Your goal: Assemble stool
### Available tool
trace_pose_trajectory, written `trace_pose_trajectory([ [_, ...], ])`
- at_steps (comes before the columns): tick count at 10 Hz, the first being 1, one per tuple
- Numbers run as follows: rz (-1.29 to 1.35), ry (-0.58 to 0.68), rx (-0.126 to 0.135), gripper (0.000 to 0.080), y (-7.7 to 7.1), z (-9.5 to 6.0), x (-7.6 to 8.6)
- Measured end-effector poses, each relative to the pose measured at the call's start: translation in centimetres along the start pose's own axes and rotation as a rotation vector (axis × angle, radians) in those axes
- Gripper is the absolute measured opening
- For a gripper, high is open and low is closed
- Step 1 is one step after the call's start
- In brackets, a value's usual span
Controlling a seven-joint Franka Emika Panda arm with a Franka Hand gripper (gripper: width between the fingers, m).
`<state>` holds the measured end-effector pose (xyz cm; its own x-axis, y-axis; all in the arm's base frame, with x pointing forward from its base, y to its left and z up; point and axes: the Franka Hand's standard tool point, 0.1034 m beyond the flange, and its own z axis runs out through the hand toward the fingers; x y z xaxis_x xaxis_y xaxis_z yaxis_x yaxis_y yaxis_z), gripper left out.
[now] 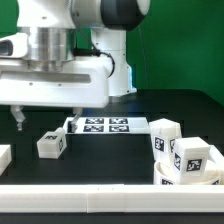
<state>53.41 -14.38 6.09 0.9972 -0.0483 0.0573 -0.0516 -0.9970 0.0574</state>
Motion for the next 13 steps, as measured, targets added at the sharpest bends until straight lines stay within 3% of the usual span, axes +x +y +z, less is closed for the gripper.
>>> trace_pose_trajectory([
  [1, -0.002, -0.003, -0.004, 0.0648, 0.5, 0.5, -0.4],
  [3, 0.023, -0.184, 0.045, 0.0648, -0.7, 0.5, -1.2],
  [5, 0.027, -0.294, 0.066, 0.0648, -0.9, 0.7, -1.0],
  [8, 0.021, -0.49, 0.095, 0.0648, -0.2, 1.3, -1.5],
  [10, 0.042, -0.633, 0.132, 0.0648, 0.2, 1.4, -2.0],
  [13, 0.068, -0.835, 0.138, 0.0648, 0.1, 1.5, -2.9],
])
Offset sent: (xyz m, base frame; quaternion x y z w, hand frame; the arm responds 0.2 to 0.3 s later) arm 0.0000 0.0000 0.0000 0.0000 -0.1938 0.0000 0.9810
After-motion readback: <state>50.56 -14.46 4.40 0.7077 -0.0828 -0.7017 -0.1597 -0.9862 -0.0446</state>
